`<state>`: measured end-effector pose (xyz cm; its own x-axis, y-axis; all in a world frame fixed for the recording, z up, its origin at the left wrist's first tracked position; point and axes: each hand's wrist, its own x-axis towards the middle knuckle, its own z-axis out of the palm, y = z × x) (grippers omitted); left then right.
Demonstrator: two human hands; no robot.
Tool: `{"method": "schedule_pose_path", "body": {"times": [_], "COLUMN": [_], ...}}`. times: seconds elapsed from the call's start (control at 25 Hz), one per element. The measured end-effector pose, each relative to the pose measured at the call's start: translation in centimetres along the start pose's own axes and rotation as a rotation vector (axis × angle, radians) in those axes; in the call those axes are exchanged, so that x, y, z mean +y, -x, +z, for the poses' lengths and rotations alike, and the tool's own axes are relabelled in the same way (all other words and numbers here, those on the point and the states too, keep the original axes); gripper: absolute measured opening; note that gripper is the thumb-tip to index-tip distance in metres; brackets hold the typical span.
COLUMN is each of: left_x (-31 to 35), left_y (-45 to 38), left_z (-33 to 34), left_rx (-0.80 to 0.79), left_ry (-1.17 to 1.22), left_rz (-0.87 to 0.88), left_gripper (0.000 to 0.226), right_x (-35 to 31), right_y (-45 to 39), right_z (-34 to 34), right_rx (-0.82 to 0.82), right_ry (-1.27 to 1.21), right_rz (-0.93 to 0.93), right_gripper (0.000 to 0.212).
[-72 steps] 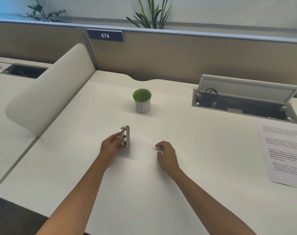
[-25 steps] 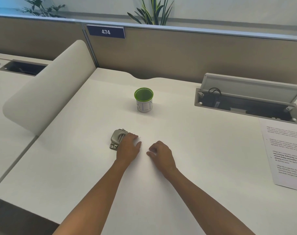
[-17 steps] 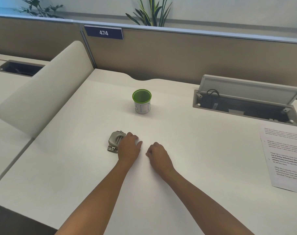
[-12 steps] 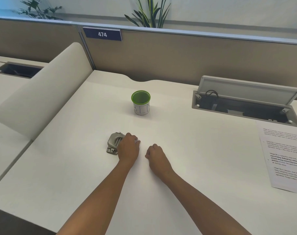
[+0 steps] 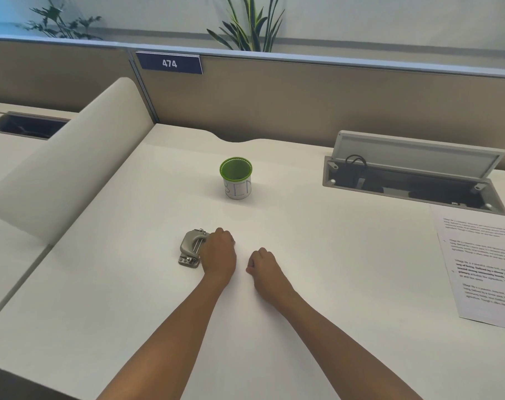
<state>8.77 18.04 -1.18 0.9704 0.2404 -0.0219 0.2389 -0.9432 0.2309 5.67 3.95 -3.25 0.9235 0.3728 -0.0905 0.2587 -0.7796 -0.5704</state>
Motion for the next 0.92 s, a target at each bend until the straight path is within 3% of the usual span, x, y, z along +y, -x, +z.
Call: {"method": "schedule_pose_path", "body": {"times": [0.12,0.24,0.36,0.6,0.92], "left_x": [-0.3,-0.3,0.5,4.0,4.3], "left_y": [0.1,-0.5,-1.9,-8.0,-15.0], "left_z": [0.6,0.4,-1.0,-7.0,-9.9], "left_rx": [-0.014,-0.089,-0.135,0.108,0.202], "left_ry": [-0.059,-0.119,0.013,0.419,0.58], "left_rz": [0.063,0.042,0.016,-0.015,-0.123], "left_gripper": [0.021,0.024,0.021,0.02,0.02], "right_x": [0.1,0.5,1.3,1.7,2.5], "right_y": [0.0,0.3,0.6,0.4,-0.1], "right_z": [-0.7,-1.8,-2.6,-2.7,-2.4], "right_rx": [-0.033,-0.046,-0.028,0.014,-0.024], "right_ry": [-0.09,-0.369,-0.534,-0.639,-0.681], "right_rz": [0.01,0.118,0.17,0.151,0.151], "right_gripper": [0.011,0.012,0.011,0.014,0.012]}}
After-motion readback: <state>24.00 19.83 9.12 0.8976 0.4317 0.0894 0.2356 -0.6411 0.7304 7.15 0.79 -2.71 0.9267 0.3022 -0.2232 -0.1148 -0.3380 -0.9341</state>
